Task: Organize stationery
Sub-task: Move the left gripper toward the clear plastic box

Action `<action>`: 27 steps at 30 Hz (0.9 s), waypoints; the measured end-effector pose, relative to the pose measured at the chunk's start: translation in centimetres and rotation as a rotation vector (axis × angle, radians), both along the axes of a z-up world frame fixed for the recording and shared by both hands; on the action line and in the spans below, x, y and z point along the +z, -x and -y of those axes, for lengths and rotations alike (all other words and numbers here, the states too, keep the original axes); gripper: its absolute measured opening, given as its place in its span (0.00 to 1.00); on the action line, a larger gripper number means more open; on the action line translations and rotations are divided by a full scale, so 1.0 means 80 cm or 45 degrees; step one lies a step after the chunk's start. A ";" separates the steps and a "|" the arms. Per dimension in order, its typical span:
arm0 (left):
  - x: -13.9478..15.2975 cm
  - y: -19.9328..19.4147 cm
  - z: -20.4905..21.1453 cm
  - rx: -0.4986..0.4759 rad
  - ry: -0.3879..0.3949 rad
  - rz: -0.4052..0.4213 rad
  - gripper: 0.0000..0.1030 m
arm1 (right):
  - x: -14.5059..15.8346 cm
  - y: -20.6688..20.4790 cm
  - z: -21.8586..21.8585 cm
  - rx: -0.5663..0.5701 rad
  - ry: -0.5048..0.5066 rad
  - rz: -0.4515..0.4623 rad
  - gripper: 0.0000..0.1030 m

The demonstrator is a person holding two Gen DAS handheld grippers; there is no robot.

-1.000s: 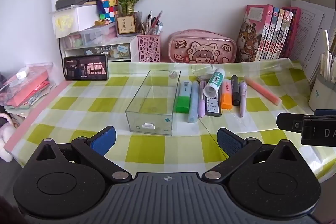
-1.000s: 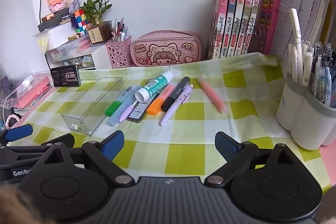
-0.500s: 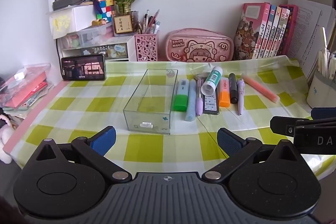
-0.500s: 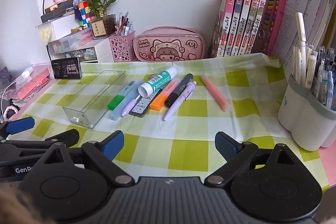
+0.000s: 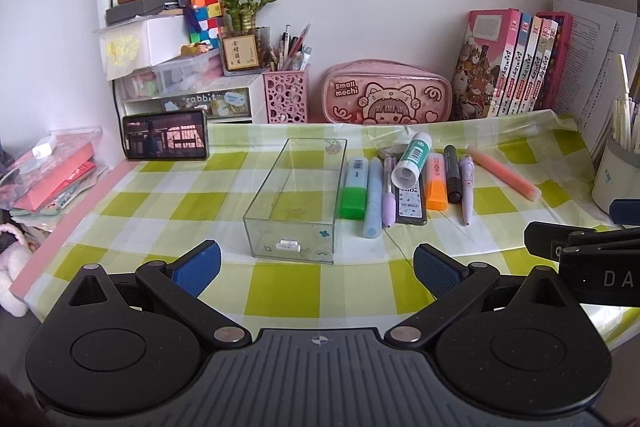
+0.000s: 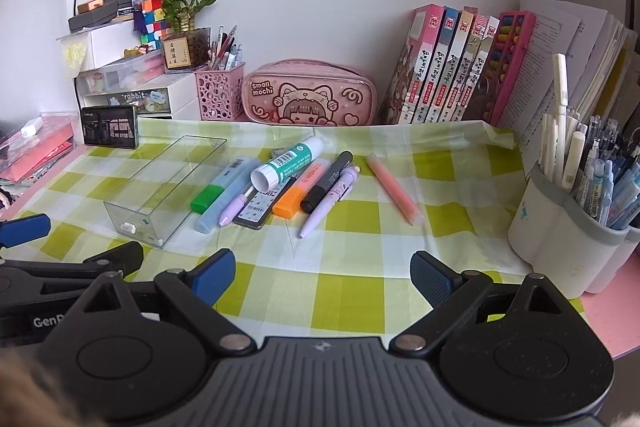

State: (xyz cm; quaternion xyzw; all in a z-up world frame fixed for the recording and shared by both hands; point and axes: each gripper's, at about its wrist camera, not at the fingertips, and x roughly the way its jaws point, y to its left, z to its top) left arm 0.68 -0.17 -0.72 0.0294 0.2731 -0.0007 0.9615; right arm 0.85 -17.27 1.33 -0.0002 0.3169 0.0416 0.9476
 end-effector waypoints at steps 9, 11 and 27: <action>-0.001 -0.002 0.000 -0.015 0.003 -0.006 0.95 | -0.001 -0.001 0.002 -0.008 -0.021 -0.010 0.80; -0.002 -0.003 0.000 -0.018 0.003 -0.008 0.95 | -0.001 -0.002 0.002 -0.004 -0.027 -0.012 0.80; -0.004 -0.003 0.002 -0.023 -0.006 -0.008 0.95 | -0.004 -0.002 0.003 -0.001 -0.055 -0.014 0.80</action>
